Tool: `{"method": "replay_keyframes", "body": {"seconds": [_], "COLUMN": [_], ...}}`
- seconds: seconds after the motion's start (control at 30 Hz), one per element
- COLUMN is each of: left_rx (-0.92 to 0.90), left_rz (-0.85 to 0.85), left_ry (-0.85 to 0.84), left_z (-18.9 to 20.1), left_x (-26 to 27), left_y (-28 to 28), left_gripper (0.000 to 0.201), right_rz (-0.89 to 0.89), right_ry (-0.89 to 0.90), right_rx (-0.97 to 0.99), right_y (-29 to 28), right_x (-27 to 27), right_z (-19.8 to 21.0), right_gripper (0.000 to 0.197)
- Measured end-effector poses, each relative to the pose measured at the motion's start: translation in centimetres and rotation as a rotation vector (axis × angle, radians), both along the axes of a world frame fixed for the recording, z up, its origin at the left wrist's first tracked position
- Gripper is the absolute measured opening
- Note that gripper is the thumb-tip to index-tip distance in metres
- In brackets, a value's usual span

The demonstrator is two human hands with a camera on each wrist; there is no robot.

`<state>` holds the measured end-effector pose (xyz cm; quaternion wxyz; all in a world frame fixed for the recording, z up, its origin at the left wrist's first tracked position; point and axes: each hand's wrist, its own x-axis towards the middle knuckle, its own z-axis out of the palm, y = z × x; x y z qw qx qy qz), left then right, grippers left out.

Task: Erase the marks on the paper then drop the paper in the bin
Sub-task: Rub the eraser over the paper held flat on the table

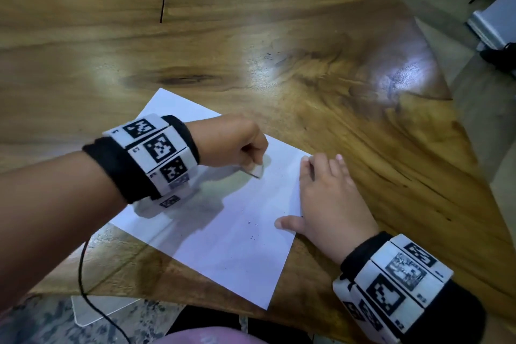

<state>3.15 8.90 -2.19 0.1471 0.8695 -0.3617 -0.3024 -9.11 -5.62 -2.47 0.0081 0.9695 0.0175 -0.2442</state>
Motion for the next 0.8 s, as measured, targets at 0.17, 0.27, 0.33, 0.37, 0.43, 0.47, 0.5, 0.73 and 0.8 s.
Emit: {"method": "replay_keyframes", "body": {"seconds": [0.17,0.27,0.33,0.37,0.43,0.47,0.5,0.73,0.8], "left_rx": [-0.125,-0.054,0.052,0.072,0.000,-0.050,-0.085,-0.147,-0.099], "left_rz": [0.078,0.026,-0.045,-0.063,-0.044,-0.021,0.002,-0.086,-0.182], "left_ry": [-0.126,-0.043,0.026,0.039,0.002,-0.039,-0.075,-0.045,0.013], "left_z": [-0.4,-0.3,0.3,0.5,0.6,0.5,0.3,-1.2,-1.2], "left_x": [0.5,0.1,-0.2,-0.3,-0.3,-0.4,-0.5,-3.2,-4.3], "left_y": [-1.9,-0.3,0.8,0.8,-0.5,-1.6,-2.7,-1.6,0.3], "left_gripper": [0.009,0.008,0.010,0.010,0.005,0.004,0.008,0.009,0.008], "right_rz": [-0.008,-0.011,-0.014,-0.014,-0.010,-0.008,-0.008,-0.015,-0.005], "right_ry": [0.002,0.004,0.004,0.004,0.002,-0.001,-0.003,0.003,0.016], "right_rx": [0.008,0.015,0.023,0.026,0.027,0.028,0.030,0.065,0.054], "right_y": [0.0,0.0,0.0,-0.1,-0.1,-0.1,-0.1,-0.4,-0.4], "right_x": [0.1,0.1,0.0,0.0,0.0,0.0,0.0,-0.2,-0.2], "right_z": [0.0,0.1,0.1,0.1,0.1,0.1,0.1,0.0,0.0], "right_gripper": [0.112,0.112,0.112,0.111,0.111,0.111,0.112,0.122,0.128]}}
